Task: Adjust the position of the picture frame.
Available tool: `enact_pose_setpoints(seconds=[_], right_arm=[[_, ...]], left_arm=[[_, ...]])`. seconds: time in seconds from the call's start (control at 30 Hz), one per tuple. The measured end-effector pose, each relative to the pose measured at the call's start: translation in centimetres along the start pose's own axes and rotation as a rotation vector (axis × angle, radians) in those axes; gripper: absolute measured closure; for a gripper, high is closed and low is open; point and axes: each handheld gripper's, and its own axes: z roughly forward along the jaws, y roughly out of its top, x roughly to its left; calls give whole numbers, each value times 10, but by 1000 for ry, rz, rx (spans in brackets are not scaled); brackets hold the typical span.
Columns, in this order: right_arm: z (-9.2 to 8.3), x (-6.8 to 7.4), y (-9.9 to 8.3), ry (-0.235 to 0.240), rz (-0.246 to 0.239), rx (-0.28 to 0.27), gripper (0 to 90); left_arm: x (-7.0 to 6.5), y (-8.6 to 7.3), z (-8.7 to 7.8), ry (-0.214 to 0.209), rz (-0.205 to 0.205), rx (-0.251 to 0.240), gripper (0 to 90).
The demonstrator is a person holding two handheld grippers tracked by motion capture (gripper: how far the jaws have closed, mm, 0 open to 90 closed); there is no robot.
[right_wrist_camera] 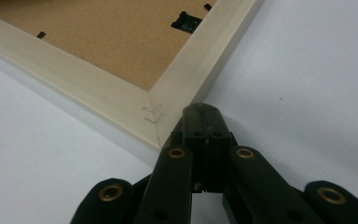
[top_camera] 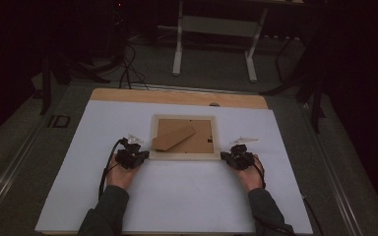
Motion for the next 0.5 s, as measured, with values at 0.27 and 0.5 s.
enact_pose_setpoints(seconds=[0.27, 0.5], right_arm=[[-6, 3, -4, 21, -1, -15, 900], [-7, 11, -5, 53, -28, -10, 900]], left_arm=[[4, -2, -1, -18, -4, -7, 900], [11, -2, -2, 5, -29, -16, 900]])
